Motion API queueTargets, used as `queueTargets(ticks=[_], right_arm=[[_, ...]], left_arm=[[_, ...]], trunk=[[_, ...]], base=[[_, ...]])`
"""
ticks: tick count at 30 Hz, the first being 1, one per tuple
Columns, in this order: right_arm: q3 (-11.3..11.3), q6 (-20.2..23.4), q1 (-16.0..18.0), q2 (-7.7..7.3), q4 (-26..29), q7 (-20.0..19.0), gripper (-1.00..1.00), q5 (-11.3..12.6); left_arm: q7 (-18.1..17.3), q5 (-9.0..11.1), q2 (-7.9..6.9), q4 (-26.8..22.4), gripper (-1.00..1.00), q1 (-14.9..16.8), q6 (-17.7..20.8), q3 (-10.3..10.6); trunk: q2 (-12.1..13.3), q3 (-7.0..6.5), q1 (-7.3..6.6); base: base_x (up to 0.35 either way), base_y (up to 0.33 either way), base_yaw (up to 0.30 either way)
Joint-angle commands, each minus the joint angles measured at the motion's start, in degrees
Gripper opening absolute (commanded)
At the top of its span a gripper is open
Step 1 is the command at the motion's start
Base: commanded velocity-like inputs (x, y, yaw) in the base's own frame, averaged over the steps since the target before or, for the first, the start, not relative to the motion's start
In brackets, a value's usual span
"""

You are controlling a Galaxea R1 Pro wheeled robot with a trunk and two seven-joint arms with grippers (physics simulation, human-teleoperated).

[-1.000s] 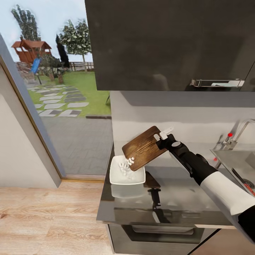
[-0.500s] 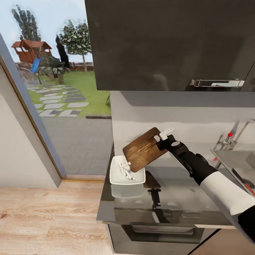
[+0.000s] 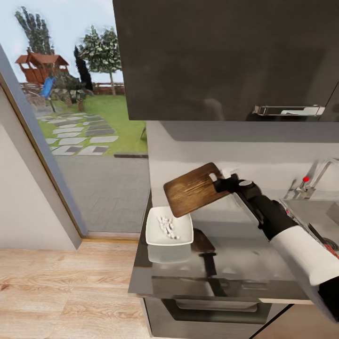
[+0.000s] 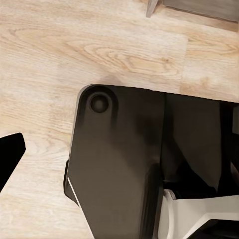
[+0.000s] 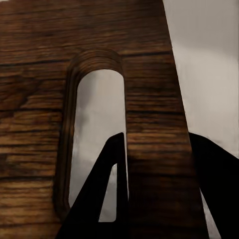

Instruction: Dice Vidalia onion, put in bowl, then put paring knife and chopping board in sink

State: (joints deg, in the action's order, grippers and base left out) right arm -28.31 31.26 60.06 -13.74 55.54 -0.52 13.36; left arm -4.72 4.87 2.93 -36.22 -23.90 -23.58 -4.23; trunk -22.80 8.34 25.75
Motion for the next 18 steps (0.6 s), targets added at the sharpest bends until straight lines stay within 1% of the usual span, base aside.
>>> queueTargets(ticks=[1,4,6,8,10,12,15,16,18], right_arm=[[1.4,0.3,0.0,-0.21,0.0,-2.1,-1.00,0.2],[6.6,0.5,0.0,-0.80,-0.4,-8.9,-1.00,0.5],[9.4,0.6,0.0,-1.52,-1.2,-12.0,-1.00,0.6],[10.6,0.4,0.0,-2.28,-3.3,-13.4,-1.00,0.6],[11.4,0.2,0.0,-2.85,-6.9,-14.9,-1.00,0.7],[13.4,-0.5,0.0,-3.12,-11.0,-16.6,-1.00,0.8],[17.5,-3.8,0.0,-3.26,-16.8,-19.1,-1.00,0.7],[18.4,-5.0,0.0,-3.28,-18.4,-19.5,-1.00,0.7],[19.3,-6.7,0.0,-3.30,-21.2,-19.8,-1.00,0.6]], left_arm=[[-0.5,0.5,0.05,-0.1,1.00,0.0,0.0,-0.2],[-0.5,0.5,0.05,-0.1,1.00,0.0,0.0,-0.2],[-0.5,0.5,0.05,-0.1,1.00,0.0,0.0,-0.2],[-0.5,0.5,0.05,0.0,1.00,0.0,0.0,-0.2],[-0.5,0.5,0.05,0.0,1.00,0.0,0.0,-0.2],[-0.5,0.5,0.05,0.0,1.00,0.0,0.0,-0.2],[-0.6,0.5,0.05,0.2,1.00,0.0,0.0,-0.2],[-0.6,0.5,0.05,0.3,1.00,0.0,0.0,-0.2],[-0.6,0.5,0.05,0.5,1.00,0.0,0.0,-0.2]], trunk=[[-0.1,0.12,0.04],[-0.1,0.12,0.04],[-0.1,0.12,0.04],[-0.1,0.12,0.04],[-0.1,0.12,0.04],[-0.1,0.12,0.04],[-0.1,0.12,0.04],[-0.1,0.12,0.04],[-0.1,0.12,0.04]], base=[[0.000,0.000,0.000],[0.000,0.000,0.000],[0.000,0.000,0.000],[0.000,0.000,0.000],[-0.018,-0.020,0.000],[-0.091,-0.098,0.000],[-0.181,-0.182,0.000],[-0.215,-0.212,0.000],[-0.226,-0.222,0.000]])
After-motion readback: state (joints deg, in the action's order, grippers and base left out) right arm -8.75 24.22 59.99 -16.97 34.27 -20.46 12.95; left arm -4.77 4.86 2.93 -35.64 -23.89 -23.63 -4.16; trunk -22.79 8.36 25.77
